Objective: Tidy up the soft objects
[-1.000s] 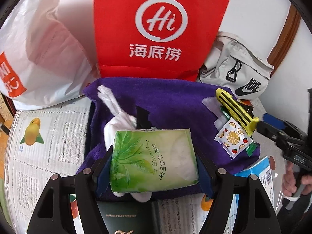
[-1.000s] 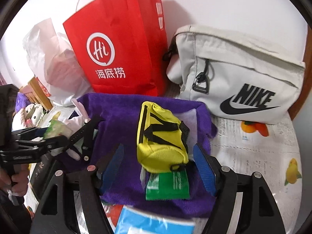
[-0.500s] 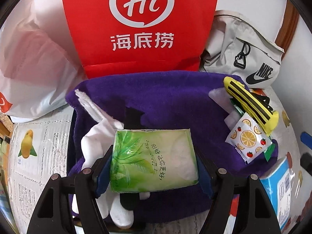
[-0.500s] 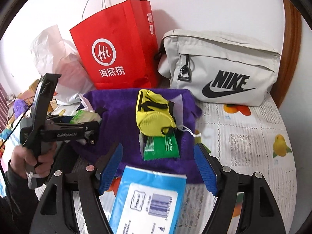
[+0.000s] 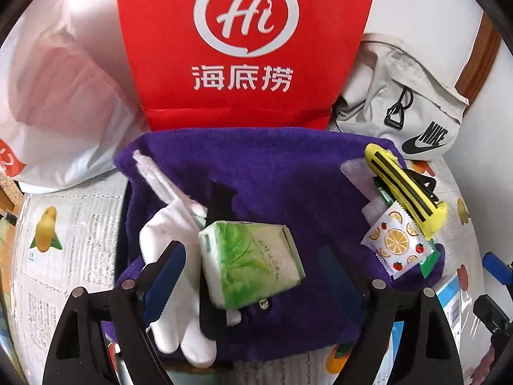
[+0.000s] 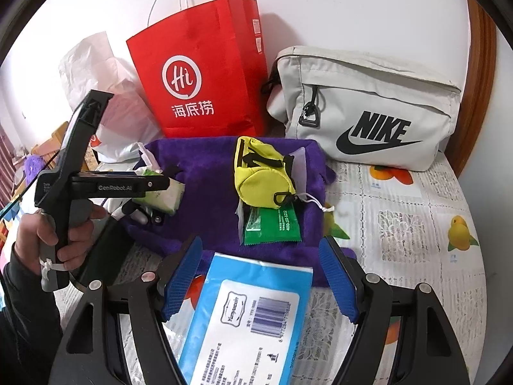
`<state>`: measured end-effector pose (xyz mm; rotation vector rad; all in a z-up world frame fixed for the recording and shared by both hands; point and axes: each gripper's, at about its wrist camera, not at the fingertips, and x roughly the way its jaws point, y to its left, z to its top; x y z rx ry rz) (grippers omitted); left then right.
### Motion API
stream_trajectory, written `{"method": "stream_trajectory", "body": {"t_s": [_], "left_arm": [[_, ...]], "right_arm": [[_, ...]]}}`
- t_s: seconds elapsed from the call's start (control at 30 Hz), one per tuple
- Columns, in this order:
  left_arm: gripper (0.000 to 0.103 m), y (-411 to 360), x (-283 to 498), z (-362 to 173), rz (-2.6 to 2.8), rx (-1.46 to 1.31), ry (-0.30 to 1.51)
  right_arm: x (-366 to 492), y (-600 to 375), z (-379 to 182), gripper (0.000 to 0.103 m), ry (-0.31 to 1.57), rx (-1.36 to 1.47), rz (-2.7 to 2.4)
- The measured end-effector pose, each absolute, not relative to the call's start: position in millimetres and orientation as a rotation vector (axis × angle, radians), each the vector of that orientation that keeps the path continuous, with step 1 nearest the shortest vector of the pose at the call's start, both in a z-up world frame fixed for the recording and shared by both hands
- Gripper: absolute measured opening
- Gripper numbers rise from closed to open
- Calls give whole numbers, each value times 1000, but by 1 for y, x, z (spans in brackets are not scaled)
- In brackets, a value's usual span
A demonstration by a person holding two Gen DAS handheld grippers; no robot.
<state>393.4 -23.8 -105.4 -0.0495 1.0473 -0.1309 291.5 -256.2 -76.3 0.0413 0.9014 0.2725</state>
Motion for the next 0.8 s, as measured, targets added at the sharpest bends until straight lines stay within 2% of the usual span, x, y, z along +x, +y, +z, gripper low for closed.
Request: {"method": "stream_trajectory", "body": {"t_s": [0.67, 0.8], "left_arm": [[86, 5, 254, -38, -60, -49, 917], [86, 4, 223, -23, -53, -37, 899]], "right_arm": [[203, -230, -25, 75, 857, 17, 203], [178, -221, -12, 91, 826, -16, 160]]}}
